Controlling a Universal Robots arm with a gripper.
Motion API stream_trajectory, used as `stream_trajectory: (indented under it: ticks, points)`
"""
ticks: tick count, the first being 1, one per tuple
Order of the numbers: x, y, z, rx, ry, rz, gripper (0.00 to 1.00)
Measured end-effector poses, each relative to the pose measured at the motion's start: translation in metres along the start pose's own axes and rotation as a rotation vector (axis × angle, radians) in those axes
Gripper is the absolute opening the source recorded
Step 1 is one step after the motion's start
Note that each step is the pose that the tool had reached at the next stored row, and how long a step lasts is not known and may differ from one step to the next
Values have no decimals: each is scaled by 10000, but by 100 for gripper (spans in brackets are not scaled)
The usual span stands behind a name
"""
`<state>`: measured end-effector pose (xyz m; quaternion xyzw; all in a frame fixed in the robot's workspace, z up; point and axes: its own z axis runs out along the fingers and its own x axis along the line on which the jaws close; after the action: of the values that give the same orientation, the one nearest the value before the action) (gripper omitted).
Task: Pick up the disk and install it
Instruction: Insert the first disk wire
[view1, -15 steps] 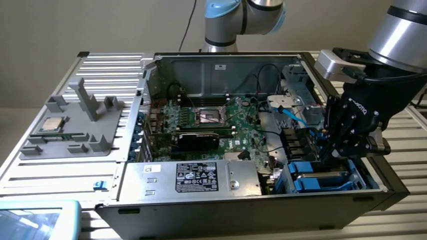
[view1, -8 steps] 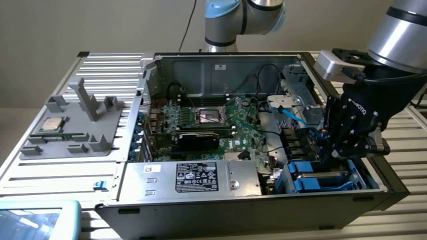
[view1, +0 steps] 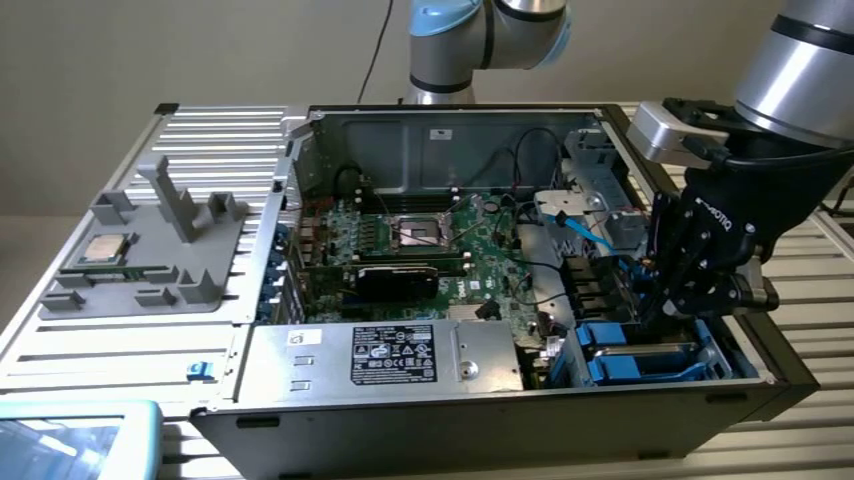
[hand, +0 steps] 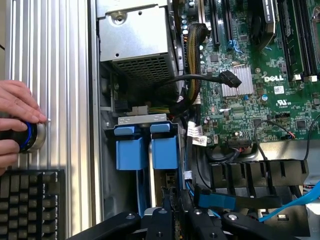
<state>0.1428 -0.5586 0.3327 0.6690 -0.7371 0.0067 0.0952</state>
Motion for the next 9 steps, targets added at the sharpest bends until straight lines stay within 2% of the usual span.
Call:
stream_trajectory:
  ticks: [9]
  points:
    - [-1,-9,-1,0,-3,0,16]
